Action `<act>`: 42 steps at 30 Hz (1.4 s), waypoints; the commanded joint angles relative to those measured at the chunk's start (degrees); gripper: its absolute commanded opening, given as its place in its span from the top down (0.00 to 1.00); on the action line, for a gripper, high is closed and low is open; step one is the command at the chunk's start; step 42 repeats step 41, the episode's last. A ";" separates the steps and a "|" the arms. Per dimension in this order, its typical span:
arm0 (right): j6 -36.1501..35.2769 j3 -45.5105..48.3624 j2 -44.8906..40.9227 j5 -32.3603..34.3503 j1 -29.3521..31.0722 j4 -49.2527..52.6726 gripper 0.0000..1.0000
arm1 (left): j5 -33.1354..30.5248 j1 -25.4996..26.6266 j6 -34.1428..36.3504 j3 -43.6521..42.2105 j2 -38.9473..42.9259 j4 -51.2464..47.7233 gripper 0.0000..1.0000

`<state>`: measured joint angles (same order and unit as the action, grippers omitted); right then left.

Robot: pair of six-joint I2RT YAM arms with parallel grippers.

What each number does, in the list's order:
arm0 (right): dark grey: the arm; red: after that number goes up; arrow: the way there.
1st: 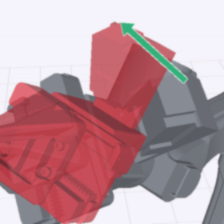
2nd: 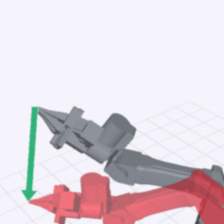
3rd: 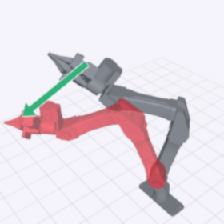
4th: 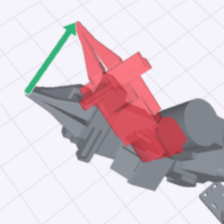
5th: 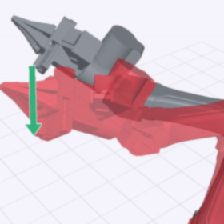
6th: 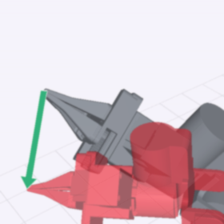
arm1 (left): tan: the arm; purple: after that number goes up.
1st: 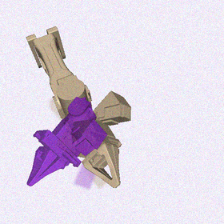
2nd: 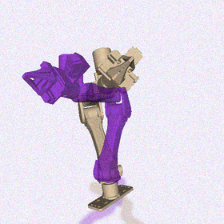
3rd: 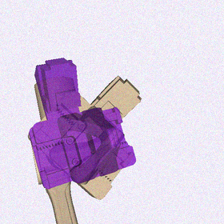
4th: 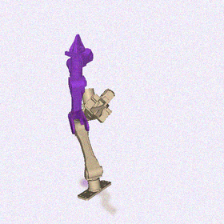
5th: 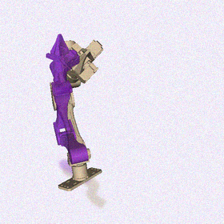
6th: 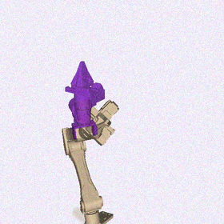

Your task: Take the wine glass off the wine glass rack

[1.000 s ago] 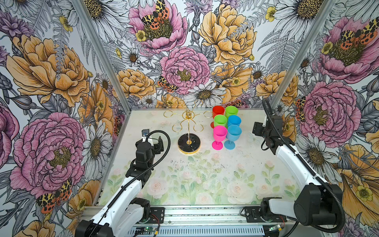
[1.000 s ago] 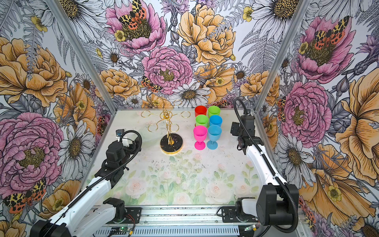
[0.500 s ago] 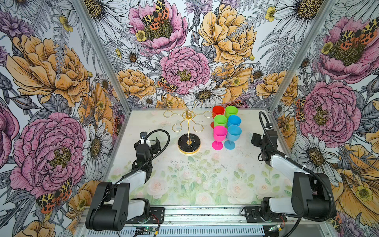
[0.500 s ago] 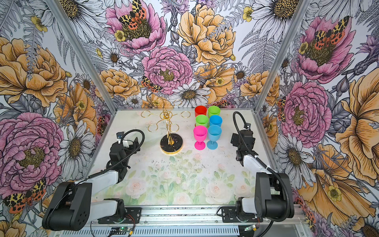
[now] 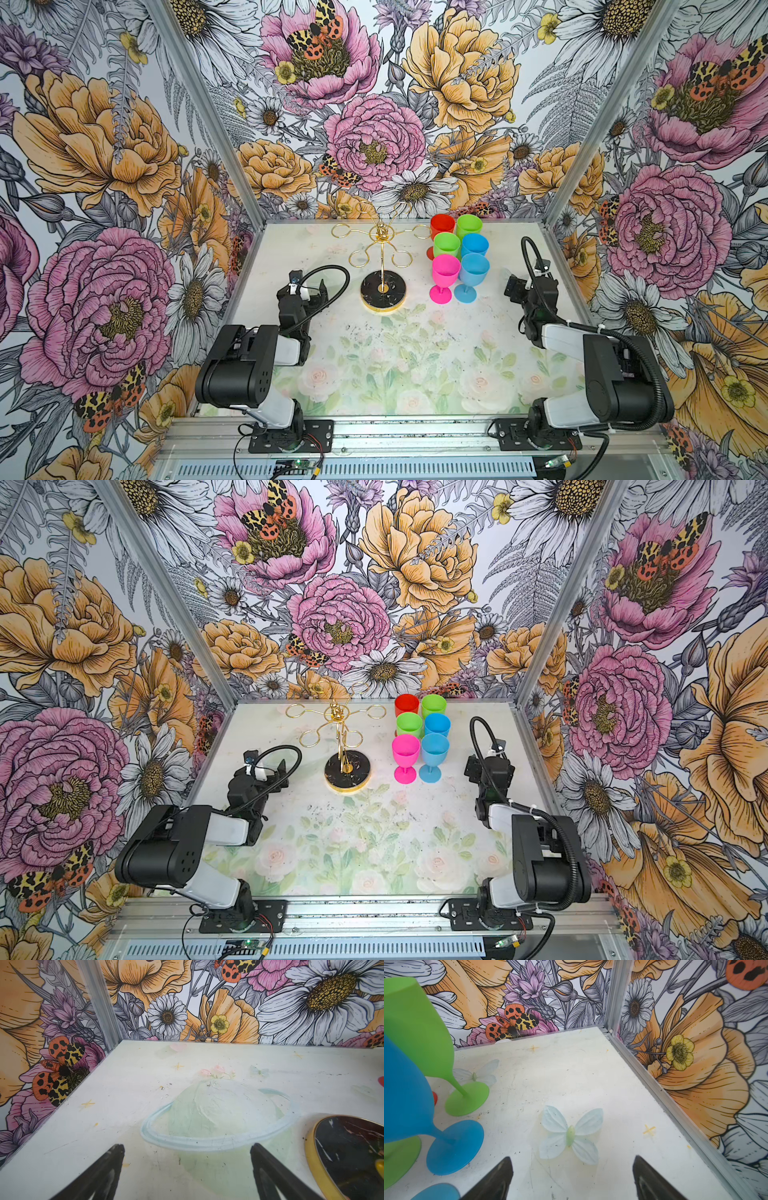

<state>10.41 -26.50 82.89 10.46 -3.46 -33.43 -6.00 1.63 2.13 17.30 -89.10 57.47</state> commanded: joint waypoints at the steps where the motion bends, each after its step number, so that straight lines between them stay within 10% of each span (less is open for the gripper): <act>1: -1.05 1.09 0.17 -1.72 -0.40 -6.34 0.09 | 2.17 -0.57 0.89 2.23 0.17 0.55 0.03; 9: -2.88 8.76 6.03 -2.45 0.69 -27.21 0.06 | 4.07 -2.91 -1.52 4.44 0.15 -3.77 0.01; 42: -5.38 4.61 5.19 -2.89 2.67 -17.41 0.00 | 5.84 -4.03 -2.42 4.41 0.13 -3.58 0.01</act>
